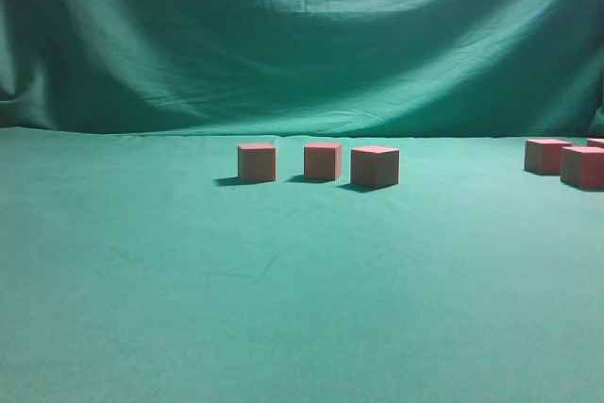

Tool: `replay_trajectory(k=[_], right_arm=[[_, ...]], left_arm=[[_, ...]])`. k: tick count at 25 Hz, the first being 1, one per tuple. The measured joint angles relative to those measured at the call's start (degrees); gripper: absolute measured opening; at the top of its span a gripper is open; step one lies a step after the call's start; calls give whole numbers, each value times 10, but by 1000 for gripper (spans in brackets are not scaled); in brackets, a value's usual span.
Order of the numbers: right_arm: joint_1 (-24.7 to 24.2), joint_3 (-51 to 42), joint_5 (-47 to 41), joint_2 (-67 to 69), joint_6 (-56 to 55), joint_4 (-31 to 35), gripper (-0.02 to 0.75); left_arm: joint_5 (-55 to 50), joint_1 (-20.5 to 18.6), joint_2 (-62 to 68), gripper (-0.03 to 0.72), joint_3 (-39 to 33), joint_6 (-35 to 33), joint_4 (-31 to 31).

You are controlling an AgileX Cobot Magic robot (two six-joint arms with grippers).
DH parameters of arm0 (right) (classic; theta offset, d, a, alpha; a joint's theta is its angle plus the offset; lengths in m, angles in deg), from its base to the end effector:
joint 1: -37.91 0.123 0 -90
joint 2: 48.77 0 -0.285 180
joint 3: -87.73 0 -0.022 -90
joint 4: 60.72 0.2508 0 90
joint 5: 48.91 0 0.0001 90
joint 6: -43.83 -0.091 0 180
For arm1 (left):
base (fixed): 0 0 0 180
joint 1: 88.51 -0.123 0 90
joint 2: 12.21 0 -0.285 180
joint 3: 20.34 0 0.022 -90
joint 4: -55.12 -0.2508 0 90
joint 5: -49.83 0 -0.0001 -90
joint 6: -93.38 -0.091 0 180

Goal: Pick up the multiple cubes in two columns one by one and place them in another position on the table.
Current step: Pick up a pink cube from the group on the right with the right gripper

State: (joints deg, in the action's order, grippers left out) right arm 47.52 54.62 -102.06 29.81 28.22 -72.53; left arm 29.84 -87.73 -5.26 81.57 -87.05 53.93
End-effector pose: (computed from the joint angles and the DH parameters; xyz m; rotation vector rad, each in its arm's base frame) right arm 0.2086 0.0202 0.2437 0.0039 2.8402 -0.1695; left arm 0.0529 -0.0001 0.1774 0.0323 1.8328 0.0159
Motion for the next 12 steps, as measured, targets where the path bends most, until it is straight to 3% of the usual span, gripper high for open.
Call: replay_trajectory(k=[6,12], right_arm=[[-32,0,57,98,79,53,504],[-44,0,118,156,103,59,504]], left_arm=[[0,0,0,0,0,0,0],[0,0,0,0,0,0,0]])
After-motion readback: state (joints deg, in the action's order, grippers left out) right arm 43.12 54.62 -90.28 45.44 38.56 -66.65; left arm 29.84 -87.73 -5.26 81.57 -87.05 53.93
